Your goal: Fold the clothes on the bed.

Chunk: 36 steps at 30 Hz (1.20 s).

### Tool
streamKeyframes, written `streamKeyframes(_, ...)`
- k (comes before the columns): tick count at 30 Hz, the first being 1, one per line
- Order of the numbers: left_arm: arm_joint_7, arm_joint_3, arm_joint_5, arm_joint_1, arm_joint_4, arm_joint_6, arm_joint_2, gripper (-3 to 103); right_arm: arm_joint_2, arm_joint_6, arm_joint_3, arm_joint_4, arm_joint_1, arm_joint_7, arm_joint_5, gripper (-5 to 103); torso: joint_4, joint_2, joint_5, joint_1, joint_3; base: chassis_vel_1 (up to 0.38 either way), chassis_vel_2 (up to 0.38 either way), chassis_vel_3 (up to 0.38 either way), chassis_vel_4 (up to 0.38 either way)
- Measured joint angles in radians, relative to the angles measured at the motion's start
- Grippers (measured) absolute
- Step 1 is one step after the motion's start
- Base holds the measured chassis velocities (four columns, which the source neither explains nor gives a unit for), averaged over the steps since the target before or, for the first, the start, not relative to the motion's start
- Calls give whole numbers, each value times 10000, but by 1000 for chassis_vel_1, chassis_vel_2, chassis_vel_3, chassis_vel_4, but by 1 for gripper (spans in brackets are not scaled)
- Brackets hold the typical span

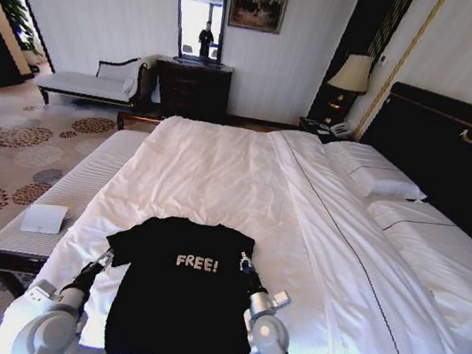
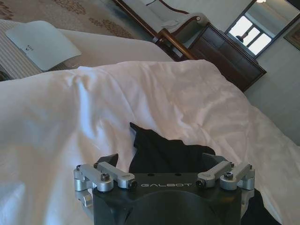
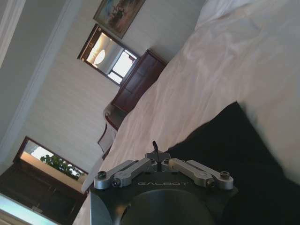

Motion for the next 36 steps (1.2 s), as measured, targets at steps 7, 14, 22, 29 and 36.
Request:
streamKeyframes(7, -42, 77, 83, -96, 74, 0, -74, 100, 70, 69, -180, -272, 71, -86, -189, 0, -1, 0, 0, -1, 0, 0, 0, 0, 0)
streamKeyframes(14, -56, 88, 144, -50, 23, 0, -130, 100, 189, 117, -365, -338, 69, -108, -342, 0, 0, 0, 0, 0, 0, 0, 0, 0, 0)
streamKeyframes(22, -54, 63, 184, 123, -118, -12, -164, 100, 299, 390, -356, -168, -104, -298, -696, 13, 0, -1, 1, 0, 0, 0, 0, 0, 0)
streamKeyframes(29, -6, 27, 186, 240, -175, -63, -175, 100, 140, 586, 439, 1342, -752, -866, -62, 40, -1, 0, 1, -1, -1, 0, 0, 0, 0)
streamKeyframes(36, 224, -205, -526, 55, 168, -238, -54, 100, 172, 910, 1322, 2019, -1208, -353, -242, 67, 0, 0, 1, -1, -1, 0, 0, 0, 0)
